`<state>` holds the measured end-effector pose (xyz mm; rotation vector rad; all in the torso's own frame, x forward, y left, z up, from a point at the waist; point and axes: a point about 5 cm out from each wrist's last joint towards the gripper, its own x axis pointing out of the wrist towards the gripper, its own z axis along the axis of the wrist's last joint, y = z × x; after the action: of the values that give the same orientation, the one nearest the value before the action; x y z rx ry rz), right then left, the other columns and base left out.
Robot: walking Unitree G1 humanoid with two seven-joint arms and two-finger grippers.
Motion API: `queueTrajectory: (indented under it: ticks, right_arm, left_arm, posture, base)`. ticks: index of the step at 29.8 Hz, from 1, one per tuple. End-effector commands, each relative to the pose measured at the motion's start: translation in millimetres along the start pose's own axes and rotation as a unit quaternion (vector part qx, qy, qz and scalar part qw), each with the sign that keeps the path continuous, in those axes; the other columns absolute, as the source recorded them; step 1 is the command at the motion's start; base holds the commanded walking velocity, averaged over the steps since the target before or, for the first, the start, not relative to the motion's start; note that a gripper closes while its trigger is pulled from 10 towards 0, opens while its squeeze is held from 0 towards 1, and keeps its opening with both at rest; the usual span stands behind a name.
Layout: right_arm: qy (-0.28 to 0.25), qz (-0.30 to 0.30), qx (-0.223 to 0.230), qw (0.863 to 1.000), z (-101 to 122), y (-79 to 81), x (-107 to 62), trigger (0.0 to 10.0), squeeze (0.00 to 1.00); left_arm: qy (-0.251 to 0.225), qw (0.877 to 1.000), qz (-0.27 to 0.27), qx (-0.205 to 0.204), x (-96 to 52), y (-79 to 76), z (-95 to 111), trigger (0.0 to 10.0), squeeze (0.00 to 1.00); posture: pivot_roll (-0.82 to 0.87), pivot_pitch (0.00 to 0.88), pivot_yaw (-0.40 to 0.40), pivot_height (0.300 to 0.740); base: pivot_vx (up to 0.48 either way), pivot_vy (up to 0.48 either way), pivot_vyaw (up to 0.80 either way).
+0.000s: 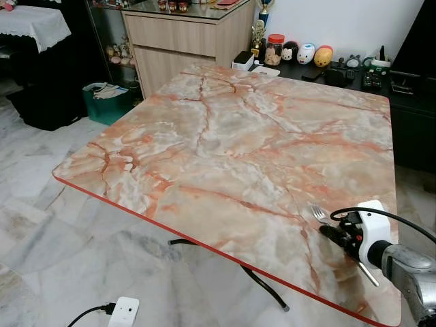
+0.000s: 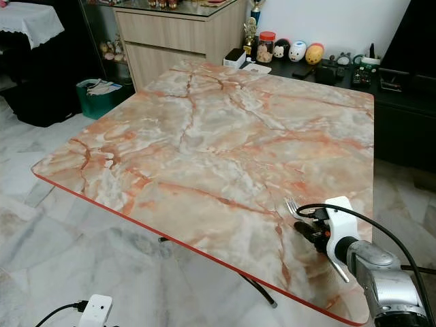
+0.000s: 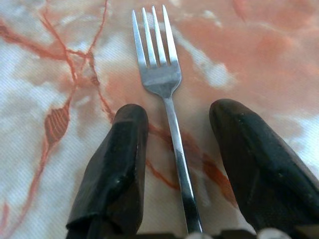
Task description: Setting the table
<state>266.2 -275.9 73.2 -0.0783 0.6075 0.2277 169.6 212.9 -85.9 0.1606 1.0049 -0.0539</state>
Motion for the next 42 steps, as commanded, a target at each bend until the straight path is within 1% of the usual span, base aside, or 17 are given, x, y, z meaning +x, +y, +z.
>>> queueTrajectory:
  ticks: [1,7,8,9,10,11,21,28,30,42]
  right_arm:
    - [0.011,-0.003,-0.007,1.000,-3.2,1.5,3.2,10.0,0.00]
    - [0.012,0.001,-0.006,1.000,-4.0,1.7,3.5,10.0,0.00]
    - [0.012,0.003,-0.007,1.000,-3.7,1.8,3.7,7.5,0.00]
    - [0.012,0.003,-0.007,1.000,-3.7,1.8,3.7,7.5,0.00]
    - [0.012,0.001,-0.009,1.000,-3.5,1.6,3.8,3.4,0.00]
    - [0.013,0.001,-0.013,1.000,-3.4,1.6,3.9,0.0,0.00]
    - [0.016,0.010,-0.017,1.000,-3.6,8.4,7.5,0.0,0.00]
    - [0.016,0.011,-0.019,1.000,-3.9,9.3,8.6,0.0,0.00]
    - [0.017,0.016,-0.023,0.999,-3.8,12.9,9.5,0.0,0.00]
    - [0.012,0.017,-0.031,0.999,-1.4,20.4,14.8,0.0,0.00]
  left_arm:
    - [0.006,1.000,-0.004,0.009,-0.2,-1.2,-2.6,10.0,0.00]
    - [0.006,1.000,-0.004,0.009,-0.2,-1.4,-2.8,10.0,0.00]
    - [0.006,1.000,-0.004,0.009,-0.3,-1.4,-2.9,10.0,0.00]
    - [0.006,1.000,-0.004,0.009,-0.3,-1.4,-2.9,10.0,0.00]
    - [0.006,1.000,-0.004,0.009,-0.3,-1.4,-2.9,10.0,0.00]
    - [0.006,1.000,-0.003,0.008,-0.3,-1.4,-2.9,10.0,0.00]
    - [0.007,1.000,-0.003,0.006,-0.1,-1.9,-2.7,10.0,0.00]
    - [0.008,1.000,-0.005,0.005,0.0,-2.6,-2.6,10.0,0.00]
    - [0.009,1.000,-0.006,0.006,0.0,-2.8,-2.7,10.0,0.00]
    - [0.008,1.000,-0.005,0.004,0.2,-2.7,-2.1,10.0,0.00]
  posture:
    - [-0.01,0.000,0.016,0.740]
    - [-0.01,0.000,0.016,0.740]
    - [-0.01,0.000,0.015,0.740]
    - [-0.01,0.000,0.015,0.740]
    - [-0.01,0.000,0.015,0.740]
    - [0.00,0.000,0.013,0.740]
    - [0.00,0.000,0.011,0.740]
    - [0.00,0.000,0.010,0.740]
    - [0.00,0.000,0.010,0.740]
    - [0.00,0.000,0.008,0.740]
  base:
    - [0.000,0.000,0.00]
    - [0.000,0.000,0.00]
    - [0.000,0.000,0.00]
    - [0.000,0.000,0.00]
    - [0.000,0.000,0.00]
    - [0.000,0.000,0.00]
    - [0.000,0.000,0.00]
    - [0.000,0.000,0.00]
    - [0.000,0.000,0.00]
    - [0.000,0.000,0.00]
